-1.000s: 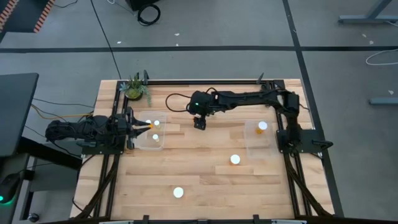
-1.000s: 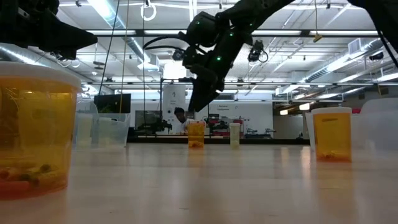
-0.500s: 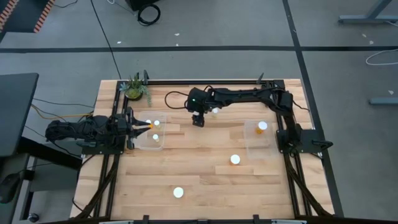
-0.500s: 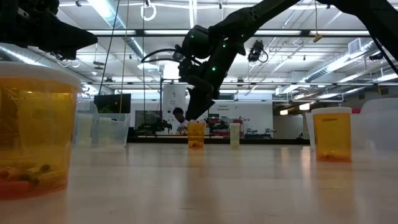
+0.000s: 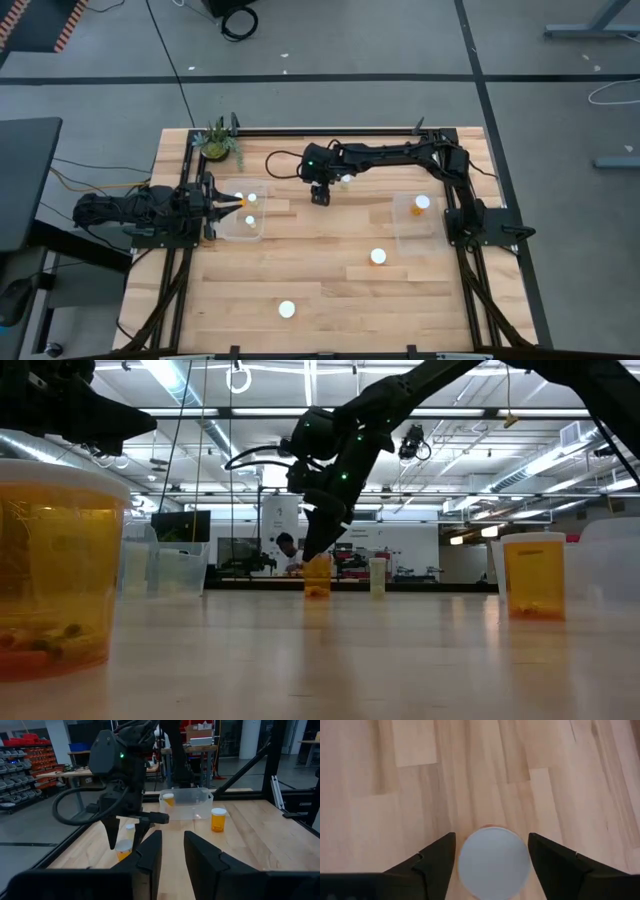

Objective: Pick and place medicine bottles into bin by pill shape (circle, oval)
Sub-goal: Put the large orange pill bottle into the right transparent bin

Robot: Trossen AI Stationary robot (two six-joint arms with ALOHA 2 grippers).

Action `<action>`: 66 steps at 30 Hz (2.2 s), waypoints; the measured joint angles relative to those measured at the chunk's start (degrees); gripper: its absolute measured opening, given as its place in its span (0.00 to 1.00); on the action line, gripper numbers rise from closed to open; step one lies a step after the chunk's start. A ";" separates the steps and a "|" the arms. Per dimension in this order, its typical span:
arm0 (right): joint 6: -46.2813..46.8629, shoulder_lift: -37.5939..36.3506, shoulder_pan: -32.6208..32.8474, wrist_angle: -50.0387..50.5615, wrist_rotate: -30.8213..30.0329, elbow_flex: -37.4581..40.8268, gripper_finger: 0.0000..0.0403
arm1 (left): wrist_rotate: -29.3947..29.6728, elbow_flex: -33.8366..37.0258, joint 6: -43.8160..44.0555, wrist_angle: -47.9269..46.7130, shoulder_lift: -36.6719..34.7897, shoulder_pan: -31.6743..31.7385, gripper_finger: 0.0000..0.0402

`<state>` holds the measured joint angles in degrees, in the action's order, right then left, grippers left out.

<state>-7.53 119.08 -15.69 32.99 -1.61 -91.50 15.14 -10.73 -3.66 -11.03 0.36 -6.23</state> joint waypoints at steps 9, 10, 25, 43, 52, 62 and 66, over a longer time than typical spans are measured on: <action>-0.44 0.23 -0.41 0.59 -0.94 0.04 0.61 | 0.00 0.01 0.00 0.00 0.00 0.00 0.20; -0.44 0.23 -0.37 0.87 -1.28 0.04 0.61 | 0.02 0.01 0.00 0.00 0.00 0.01 0.20; 1.69 -3.55 1.90 6.86 -2.84 -0.11 0.60 | 0.02 0.01 0.00 0.02 -0.02 -0.01 0.21; 12.29 -19.11 8.87 13.58 -6.53 8.11 0.60 | 0.02 0.00 -0.01 0.00 0.00 0.00 0.20; 24.97 -31.32 13.51 13.62 -6.93 19.82 0.60 | 0.02 -0.01 0.00 0.00 0.00 0.01 0.22; 38.71 -43.57 19.35 14.02 -10.33 31.43 0.60 | 0.02 0.01 0.00 0.00 0.00 0.01 0.21; 42.31 -47.14 20.78 16.41 -10.53 34.00 0.60 | 0.01 -0.01 -0.01 0.00 0.00 0.00 0.21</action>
<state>34.78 71.93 5.09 49.40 -12.14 -57.50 15.15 -10.74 -3.67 -11.03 0.36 -6.23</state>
